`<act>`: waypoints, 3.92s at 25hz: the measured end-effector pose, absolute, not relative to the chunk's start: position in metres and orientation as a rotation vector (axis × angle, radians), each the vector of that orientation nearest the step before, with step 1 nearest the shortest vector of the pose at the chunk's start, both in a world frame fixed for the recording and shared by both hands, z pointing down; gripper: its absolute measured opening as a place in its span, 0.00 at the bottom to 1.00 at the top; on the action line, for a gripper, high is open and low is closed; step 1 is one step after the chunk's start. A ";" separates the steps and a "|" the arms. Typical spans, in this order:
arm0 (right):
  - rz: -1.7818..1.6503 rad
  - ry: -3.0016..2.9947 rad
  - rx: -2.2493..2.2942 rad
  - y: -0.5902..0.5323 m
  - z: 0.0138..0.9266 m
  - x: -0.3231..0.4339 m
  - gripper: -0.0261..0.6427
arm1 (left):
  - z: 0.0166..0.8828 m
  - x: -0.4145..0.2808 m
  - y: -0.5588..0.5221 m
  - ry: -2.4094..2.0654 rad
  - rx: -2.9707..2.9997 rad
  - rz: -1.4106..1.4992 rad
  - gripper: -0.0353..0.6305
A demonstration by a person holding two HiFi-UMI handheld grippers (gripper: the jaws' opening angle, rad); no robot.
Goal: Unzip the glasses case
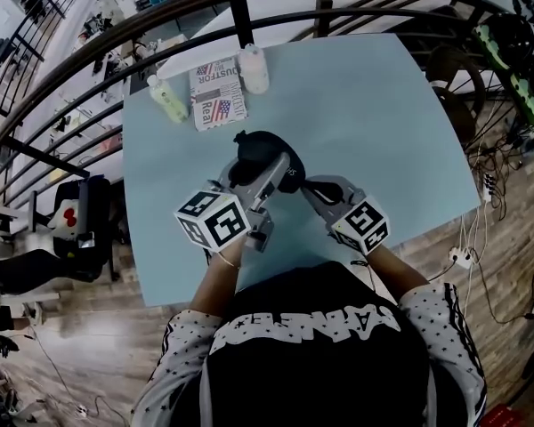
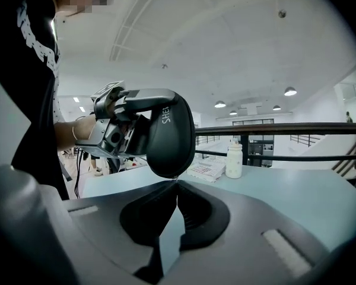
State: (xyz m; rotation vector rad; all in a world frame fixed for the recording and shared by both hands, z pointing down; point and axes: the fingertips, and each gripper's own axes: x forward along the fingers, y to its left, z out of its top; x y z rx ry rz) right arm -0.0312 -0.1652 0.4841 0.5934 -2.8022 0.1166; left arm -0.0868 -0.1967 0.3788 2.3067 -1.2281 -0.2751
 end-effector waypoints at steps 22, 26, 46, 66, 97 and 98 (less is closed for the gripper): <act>-0.167 -2.713 0.514 -0.187 0.480 -0.012 0.06 | 0.382 -0.056 -0.184 -1.197 2.467 -0.060 0.05; -0.294 -2.671 0.487 -0.188 0.478 -0.008 0.06 | 0.382 -0.053 -0.183 -1.172 2.474 -0.045 0.05; -0.673 -2.533 0.330 -0.183 0.469 -0.005 0.06 | 0.397 -0.043 -0.174 -1.050 2.494 0.061 0.05; -0.793 -2.531 0.331 -0.185 0.436 -0.014 0.06 | 0.406 -0.038 -0.172 -0.995 2.487 0.111 0.05; -0.923 -2.535 0.320 -0.169 0.395 -0.008 0.06 | 0.418 -0.009 -0.153 -0.883 2.501 0.234 0.05; -0.929 -2.532 0.316 -0.169 0.395 -0.008 0.06 | 0.419 -0.008 -0.152 -0.877 2.500 0.237 0.05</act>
